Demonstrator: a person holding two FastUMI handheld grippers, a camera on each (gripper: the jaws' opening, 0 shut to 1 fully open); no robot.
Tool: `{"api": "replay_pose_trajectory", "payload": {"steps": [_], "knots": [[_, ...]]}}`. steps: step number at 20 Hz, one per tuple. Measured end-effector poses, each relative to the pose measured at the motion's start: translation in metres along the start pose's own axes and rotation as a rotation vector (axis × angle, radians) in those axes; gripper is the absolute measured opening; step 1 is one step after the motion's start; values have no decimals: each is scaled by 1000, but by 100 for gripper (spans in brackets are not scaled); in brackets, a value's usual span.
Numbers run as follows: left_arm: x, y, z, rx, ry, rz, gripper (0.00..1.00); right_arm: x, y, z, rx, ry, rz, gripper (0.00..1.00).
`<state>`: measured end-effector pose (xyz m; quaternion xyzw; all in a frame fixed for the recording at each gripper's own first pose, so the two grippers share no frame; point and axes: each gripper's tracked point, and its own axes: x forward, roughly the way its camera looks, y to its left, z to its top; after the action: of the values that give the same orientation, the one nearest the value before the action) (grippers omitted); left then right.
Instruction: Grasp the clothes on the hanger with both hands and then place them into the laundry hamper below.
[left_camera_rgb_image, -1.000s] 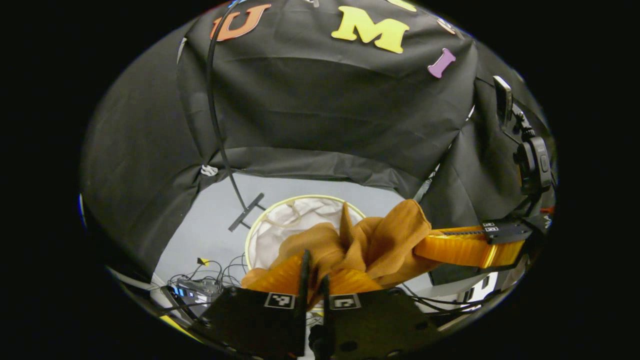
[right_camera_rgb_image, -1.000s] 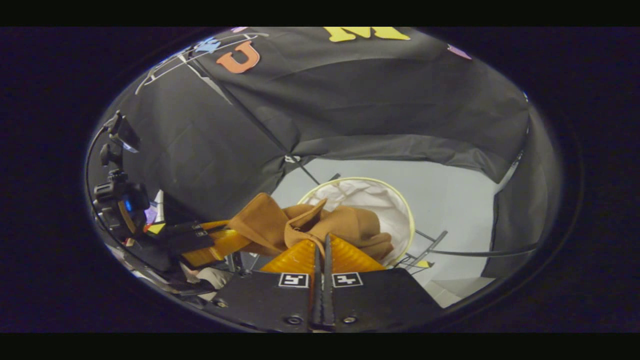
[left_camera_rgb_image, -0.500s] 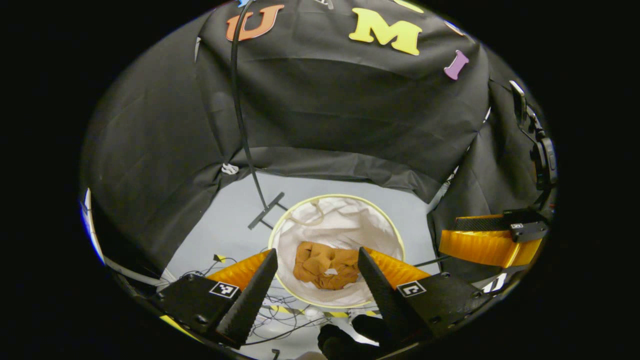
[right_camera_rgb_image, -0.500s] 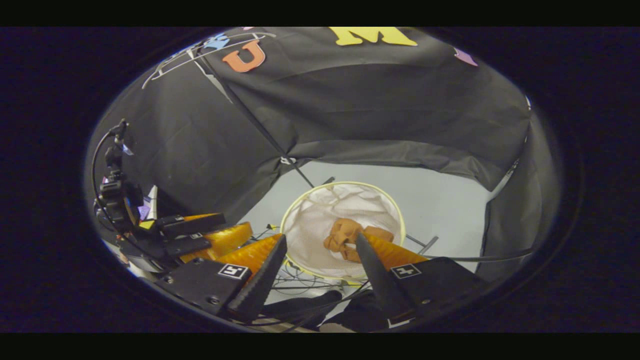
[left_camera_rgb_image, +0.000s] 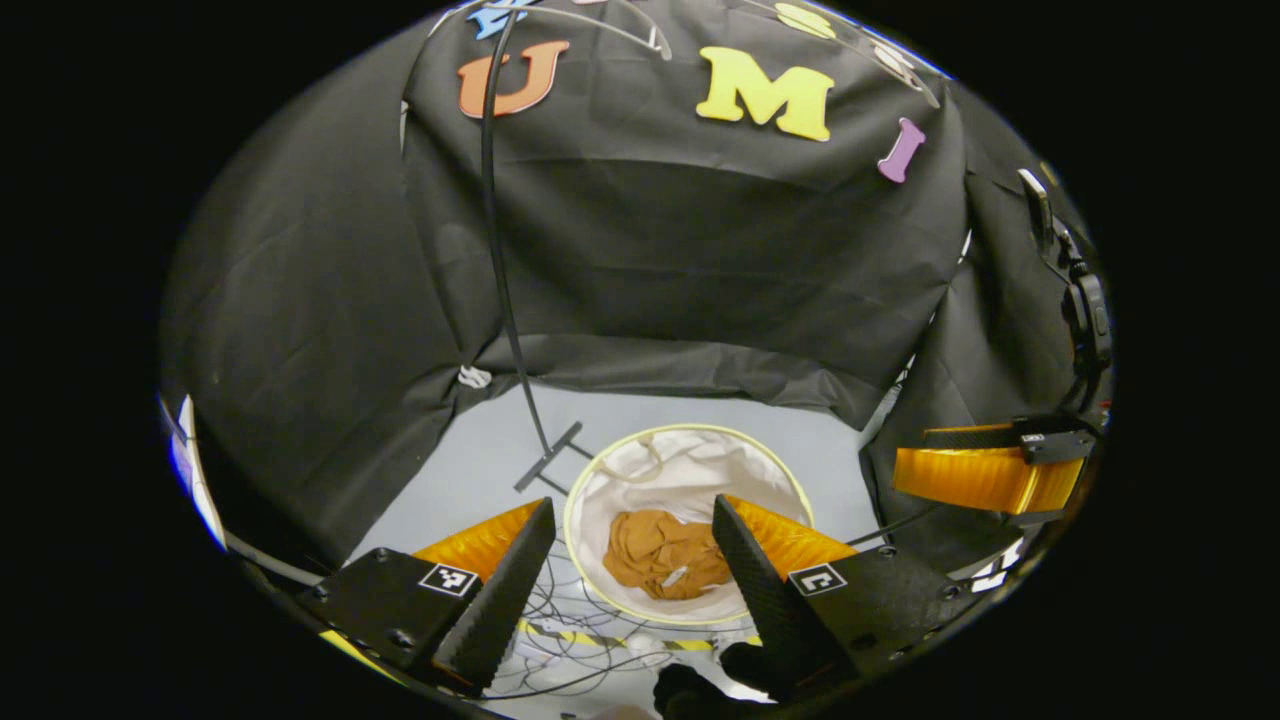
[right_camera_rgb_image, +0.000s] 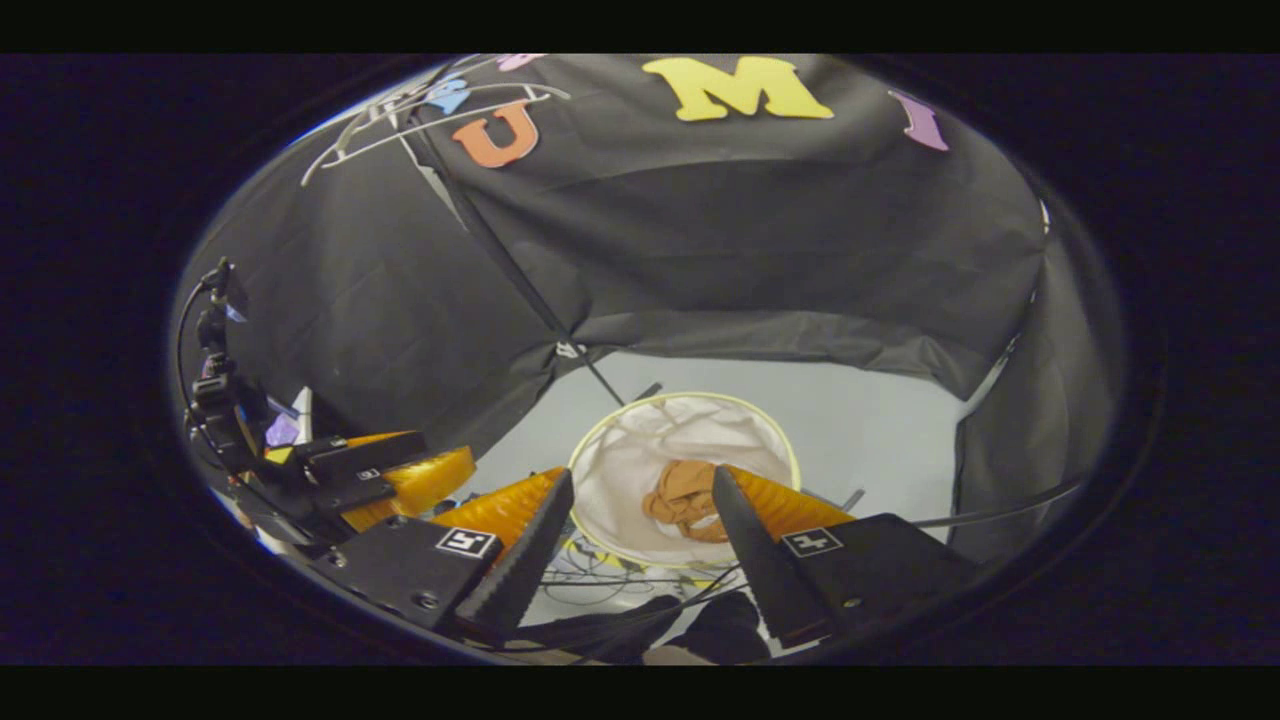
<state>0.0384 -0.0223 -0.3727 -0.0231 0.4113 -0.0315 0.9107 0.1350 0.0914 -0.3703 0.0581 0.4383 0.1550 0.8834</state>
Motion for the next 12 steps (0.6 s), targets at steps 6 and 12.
{"api": "replay_pose_trajectory", "payload": {"steps": [6,12], "knots": [[-28,-3,48,79,-150,8,100,-66,5,30,-88,-173,-112,90],[-133,-42,128,60,-426,5,97,-178,16,66,-86,-459,-130,99]]}}
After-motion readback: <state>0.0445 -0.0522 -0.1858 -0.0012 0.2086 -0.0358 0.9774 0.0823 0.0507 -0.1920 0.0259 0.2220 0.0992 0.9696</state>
